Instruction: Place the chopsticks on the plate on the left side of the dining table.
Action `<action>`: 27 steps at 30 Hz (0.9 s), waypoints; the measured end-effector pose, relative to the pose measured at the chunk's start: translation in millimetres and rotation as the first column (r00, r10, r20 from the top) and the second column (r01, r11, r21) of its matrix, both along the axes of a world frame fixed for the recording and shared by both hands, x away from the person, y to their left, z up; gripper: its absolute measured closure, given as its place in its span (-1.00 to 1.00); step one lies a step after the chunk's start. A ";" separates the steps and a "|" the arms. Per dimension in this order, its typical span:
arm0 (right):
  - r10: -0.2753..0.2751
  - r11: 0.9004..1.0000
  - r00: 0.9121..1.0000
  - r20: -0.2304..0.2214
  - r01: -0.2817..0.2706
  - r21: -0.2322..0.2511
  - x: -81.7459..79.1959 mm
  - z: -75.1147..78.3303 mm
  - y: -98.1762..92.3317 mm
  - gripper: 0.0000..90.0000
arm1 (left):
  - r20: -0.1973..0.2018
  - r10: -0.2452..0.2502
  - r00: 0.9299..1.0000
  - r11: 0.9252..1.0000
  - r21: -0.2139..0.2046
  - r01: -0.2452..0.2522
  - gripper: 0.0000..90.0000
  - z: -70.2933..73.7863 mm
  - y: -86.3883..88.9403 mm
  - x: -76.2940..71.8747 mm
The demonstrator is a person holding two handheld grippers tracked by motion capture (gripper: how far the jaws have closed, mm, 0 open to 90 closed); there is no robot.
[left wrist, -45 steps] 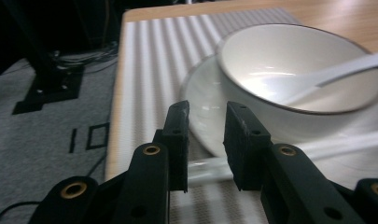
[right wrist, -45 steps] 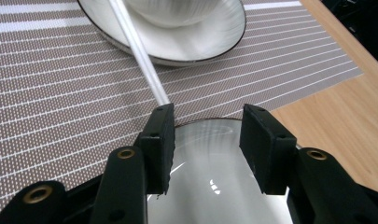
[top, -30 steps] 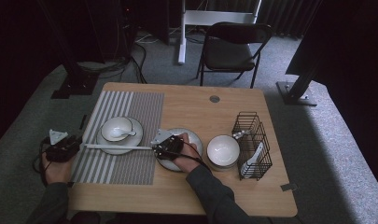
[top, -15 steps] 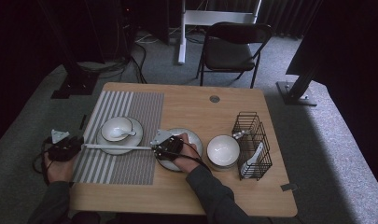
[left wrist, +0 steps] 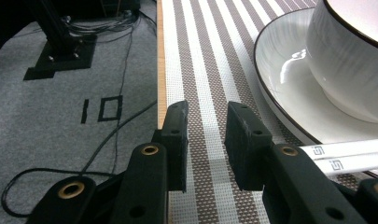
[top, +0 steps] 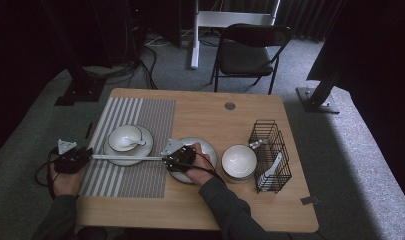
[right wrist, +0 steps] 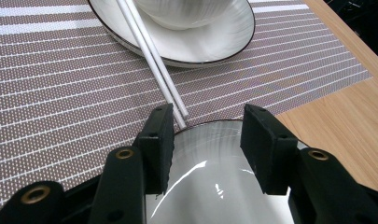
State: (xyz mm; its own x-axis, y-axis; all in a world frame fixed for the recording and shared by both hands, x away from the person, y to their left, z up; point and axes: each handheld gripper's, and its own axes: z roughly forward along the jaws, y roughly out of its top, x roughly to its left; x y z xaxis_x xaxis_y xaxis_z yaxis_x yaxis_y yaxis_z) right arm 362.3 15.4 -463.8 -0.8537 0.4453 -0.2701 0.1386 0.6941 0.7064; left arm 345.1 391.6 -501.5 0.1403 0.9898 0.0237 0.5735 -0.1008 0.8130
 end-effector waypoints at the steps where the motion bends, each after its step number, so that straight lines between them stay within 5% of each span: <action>1: 0.000 1.000 1.000 0.000 0.000 0.000 0.0 0.0 0.0 0.20 | -0.001 -0.001 1.000 1.000 -0.001 0.001 0.56 -0.1 -0.4 -0.2; 27: 0.001 1.000 1.000 0.007 -0.001 0.005 -0.5 0.4 -0.2 0.18 | 0.012 -0.001 1.000 1.000 -0.015 0.001 0.55 1.0 -1.3 -7.8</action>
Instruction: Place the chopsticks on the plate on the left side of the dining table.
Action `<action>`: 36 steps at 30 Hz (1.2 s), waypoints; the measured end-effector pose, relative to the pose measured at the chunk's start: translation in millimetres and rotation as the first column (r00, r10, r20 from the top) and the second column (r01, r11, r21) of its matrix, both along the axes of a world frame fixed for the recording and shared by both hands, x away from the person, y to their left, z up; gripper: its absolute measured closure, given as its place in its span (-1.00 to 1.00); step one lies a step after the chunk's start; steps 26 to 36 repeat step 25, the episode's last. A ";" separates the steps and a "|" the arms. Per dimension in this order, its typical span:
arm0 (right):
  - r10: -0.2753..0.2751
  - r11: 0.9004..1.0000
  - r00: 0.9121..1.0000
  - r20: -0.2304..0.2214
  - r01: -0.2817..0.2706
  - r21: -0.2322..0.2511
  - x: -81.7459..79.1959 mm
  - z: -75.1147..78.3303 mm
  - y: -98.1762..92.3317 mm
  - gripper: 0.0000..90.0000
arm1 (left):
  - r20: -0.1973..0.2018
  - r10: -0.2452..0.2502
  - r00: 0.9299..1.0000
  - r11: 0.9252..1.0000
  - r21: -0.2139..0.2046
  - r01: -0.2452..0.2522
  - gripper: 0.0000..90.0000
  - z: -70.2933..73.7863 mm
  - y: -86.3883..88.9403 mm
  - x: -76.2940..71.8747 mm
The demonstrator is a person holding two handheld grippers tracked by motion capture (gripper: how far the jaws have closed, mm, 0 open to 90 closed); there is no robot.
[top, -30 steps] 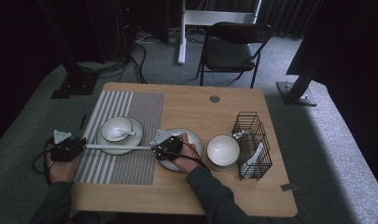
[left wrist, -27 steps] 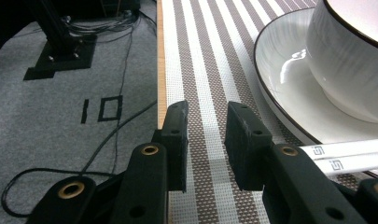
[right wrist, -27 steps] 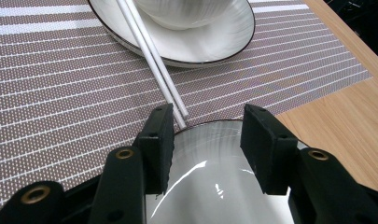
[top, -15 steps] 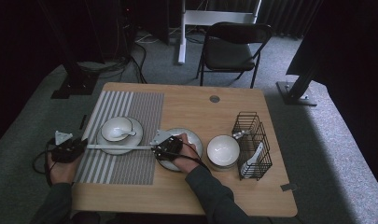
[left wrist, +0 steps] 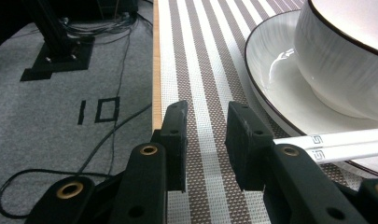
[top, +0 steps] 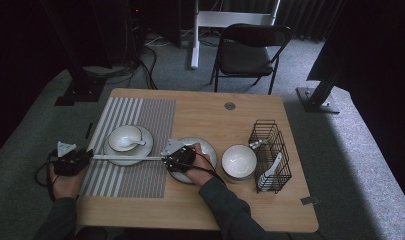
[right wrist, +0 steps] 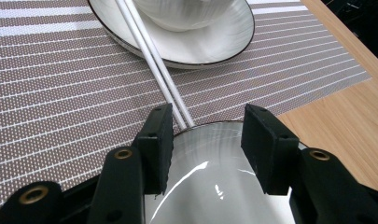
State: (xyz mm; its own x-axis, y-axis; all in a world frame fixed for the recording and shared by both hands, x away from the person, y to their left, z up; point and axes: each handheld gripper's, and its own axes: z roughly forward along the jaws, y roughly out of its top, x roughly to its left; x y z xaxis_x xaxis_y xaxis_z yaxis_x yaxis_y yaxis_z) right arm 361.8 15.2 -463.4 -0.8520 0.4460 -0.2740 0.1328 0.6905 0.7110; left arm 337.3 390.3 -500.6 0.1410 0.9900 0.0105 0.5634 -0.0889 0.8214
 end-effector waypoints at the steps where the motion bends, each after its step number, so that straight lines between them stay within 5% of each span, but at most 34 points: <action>1: -0.003 1.000 1.000 -0.001 0.003 0.002 -0.3 0.3 -0.8 0.18 | 0.003 0.002 1.000 1.000 -0.003 -0.002 0.55 0.3 0.4 -0.6; 36: -0.040 0.999 0.999 -0.004 0.040 0.024 -4.0 0.8 -19.3 0.16 | 0.026 0.009 1.000 1.000 -0.007 -0.008 0.55 5.8 -0.8 -5.1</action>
